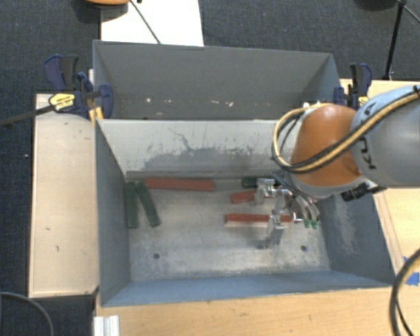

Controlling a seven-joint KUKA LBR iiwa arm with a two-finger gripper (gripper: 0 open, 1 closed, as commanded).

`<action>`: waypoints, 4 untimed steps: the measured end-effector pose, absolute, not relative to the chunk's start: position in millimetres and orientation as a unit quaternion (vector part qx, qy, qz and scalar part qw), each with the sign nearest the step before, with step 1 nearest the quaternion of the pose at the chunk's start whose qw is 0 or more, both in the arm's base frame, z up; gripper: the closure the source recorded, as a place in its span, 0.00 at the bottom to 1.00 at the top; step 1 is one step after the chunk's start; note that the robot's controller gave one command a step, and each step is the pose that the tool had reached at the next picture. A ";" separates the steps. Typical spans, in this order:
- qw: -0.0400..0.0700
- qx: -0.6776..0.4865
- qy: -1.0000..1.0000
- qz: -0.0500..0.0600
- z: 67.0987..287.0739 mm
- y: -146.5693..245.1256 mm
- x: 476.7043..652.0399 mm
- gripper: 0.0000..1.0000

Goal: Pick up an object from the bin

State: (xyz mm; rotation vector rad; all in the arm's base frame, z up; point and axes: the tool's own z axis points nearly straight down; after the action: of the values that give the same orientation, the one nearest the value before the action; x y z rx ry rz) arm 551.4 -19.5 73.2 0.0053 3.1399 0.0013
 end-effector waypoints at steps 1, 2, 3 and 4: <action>0.000 -0.002 1.000 0.000 70.7 -13.7 541.9 1.00; -0.001 -0.002 1.000 0.000 70.7 -13.7 541.9 1.00; 0.000 -0.001 1.000 0.001 72.1 -13.6 541.6 1.00; 0.001 -0.001 1.000 0.001 76.5 -13.7 541.8 1.00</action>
Offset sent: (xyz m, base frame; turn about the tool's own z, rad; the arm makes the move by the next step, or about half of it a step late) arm 0.0000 0.0000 0.0000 0.0000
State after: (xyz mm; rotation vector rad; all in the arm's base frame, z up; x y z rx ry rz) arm 541.8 -13.7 76.5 -0.0029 3.1400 0.0016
